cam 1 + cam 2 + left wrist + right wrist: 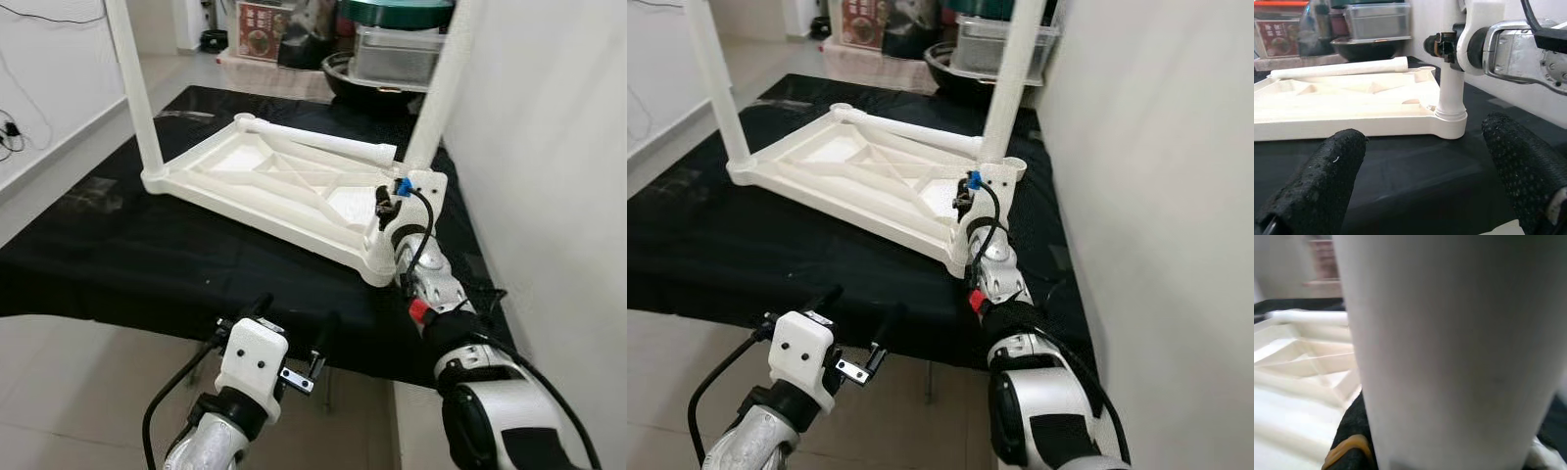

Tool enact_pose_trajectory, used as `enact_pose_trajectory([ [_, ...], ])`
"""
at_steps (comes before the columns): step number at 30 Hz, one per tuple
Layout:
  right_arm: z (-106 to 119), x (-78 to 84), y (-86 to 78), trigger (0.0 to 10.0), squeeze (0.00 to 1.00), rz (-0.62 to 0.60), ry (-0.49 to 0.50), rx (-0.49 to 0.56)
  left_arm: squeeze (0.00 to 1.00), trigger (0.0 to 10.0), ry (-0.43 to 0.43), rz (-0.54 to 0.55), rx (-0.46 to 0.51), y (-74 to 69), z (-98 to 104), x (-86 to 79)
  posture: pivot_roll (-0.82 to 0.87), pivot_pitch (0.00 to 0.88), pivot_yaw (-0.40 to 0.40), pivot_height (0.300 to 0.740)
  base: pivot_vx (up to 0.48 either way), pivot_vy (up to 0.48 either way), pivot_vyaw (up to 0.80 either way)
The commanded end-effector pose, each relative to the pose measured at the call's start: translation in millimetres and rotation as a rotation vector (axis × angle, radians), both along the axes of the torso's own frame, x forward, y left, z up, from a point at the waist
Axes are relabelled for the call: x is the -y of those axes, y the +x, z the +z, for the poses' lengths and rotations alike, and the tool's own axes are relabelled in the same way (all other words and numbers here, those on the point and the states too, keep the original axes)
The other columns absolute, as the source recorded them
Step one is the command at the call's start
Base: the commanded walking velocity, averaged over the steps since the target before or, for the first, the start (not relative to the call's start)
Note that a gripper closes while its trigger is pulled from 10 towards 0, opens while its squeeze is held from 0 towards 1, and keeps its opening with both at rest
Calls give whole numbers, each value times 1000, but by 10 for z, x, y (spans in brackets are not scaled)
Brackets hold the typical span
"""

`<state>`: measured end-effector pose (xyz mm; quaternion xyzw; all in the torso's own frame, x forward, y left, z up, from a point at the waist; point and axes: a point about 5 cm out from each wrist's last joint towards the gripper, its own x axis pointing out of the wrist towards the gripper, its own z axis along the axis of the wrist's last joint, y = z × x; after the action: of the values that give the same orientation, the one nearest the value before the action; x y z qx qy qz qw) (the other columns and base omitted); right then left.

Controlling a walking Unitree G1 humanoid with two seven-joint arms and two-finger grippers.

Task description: Building children table

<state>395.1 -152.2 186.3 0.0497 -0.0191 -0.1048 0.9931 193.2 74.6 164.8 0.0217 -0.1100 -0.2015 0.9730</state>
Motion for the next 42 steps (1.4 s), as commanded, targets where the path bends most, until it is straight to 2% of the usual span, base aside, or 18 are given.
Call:
enact_pose_trajectory([
  [1, -288, 76, -96, 0, 0, -141, 18, -135, 0, 10000, 18, -1, -22, -5, -57, -4, 114, 68, -101, 740, 0, 0, 0],
  [2, -288, 76, -96, 0, 0, -141, 18, -135, 0, 10000, 18, -1, -22, -5, -57, -4, 114, 68, -101, 740, 0, 0, 0],
  [3, -291, 13, -101, 2980, 0, -149, 31, -134, 0, 10000, 18, 0, -22, -5, -58, -5, 113, 65, -101, 740, 0, 0, 0],
  [4, -291, 13, -101, 2980, 0, -149, 31, -134, 0, 10000, 18, 0, -22, -5, -58, -5, 113, 65, -101, 740, 0, 0, 0],
  [5, -254, -70, -87, 10000, 0, -100, 59, -102, 0, 10000, 19, -1, -23, -6, -58, -3, 112, 62, -100, 740, 0, 0, 0],
  [6, -168, -174, -66, 10000, 1000, -29, 87, -32, 0, 10000, 20, -1, -23, -8, -61, -2, 114, 63, -99, 740, 0, 0, 0],
  [9, 55, -346, -33, 10000, 1000, 128, 95, 118, 0, 10000, 20, -1, -24, -12, -62, 0, 114, 60, -103, 740, 0, 0, 0],
  [10, 116, -361, -23, 10000, 184, 175, 93, 156, 0, 10000, 19, -1, -24, -13, -62, 1, 114, 60, -103, 740, 0, 0, 0],
  [12, 153, -369, -18, 10000, 184, 205, 92, 181, 0, 10000, 19, -1, -25, -13, -62, 1, 114, 60, -103, 740, 0, 0, 0],
  [13, 187, -415, -16, 10000, 0, 316, 97, 202, 0, 10000, 20, -2, -25, -12, -64, 2, 113, 58, -103, 740, 0, 0, 0],
  [19, 178, -594, -127, 10000, 0, 805, 135, 212, 0, 10000, 20, -2, -25, -4, -62, 3, 111, 63, -104, 740, 0, 0, 0],
  [21, 178, -594, -127, 10000, 0, 805, 135, 212, 0, 10000, 20, -2, -25, -4, -62, 3, 111, 63, -104, 740, 0, 0, 0],
  [24, 28, -587, -329, 10000, 0, 1251, 124, 97, 0, 10000, 21, 0, -24, 1, -58, 1, 114, 69, -105, 740, 0, 0, 0],
  [28, -38, -587, -459, 10000, 0, 1504, 103, 48, 0, 10000, 22, 2, -24, 4, -57, -1, 115, 74, -105, 740, 0, 0, 0],
  [31, -48, -594, -479, 10000, 0, 1548, 100, 43, 0, 10000, 22, 2, -25, 5, -57, -2, 115, 74, -105, 740, 0, 0, 0],
  [32, -51, -623, -445, 3333, 0, 1520, 84, 43, 0, 10000, 22, 2, -25, 5, -56, -3, 117, 77, -105, 740, 0, 0, 0],
  [33, -42, -655, -363, 0, 0, 1422, 69, 52, 0, 10000, 22, 3, -25, 3, -54, -3, 116, 80, -104, 740, 0, 0, 0],
  [42, 18, -457, -41, 0, 0, 869, 39, 49, 0, 10000, 20, 3, -26, 4, -52, -4, 115, 83, -104, 740, 0, 0, 0],
])
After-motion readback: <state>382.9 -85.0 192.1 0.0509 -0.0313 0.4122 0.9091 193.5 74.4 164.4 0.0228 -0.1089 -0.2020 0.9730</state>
